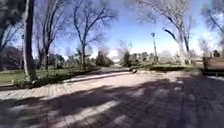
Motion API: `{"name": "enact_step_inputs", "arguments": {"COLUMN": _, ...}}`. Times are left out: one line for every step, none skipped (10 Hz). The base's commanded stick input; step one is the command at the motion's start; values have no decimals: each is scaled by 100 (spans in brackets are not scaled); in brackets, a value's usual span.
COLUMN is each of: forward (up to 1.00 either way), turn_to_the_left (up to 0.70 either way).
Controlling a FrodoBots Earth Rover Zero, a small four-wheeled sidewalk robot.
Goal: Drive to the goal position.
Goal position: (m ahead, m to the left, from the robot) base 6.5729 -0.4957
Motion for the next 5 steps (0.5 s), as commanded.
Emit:
{"name": "enact_step_inputs", "arguments": {"forward": 100, "turn_to_the_left": 0}}
{"name": "enact_step_inputs", "arguments": {"forward": 100, "turn_to_the_left": 0}}
{"name": "enact_step_inputs", "arguments": {"forward": 100, "turn_to_the_left": 0}}
{"name": "enact_step_inputs", "arguments": {"forward": 100, "turn_to_the_left": 0}}
{"name": "enact_step_inputs", "arguments": {"forward": 100, "turn_to_the_left": 0}}
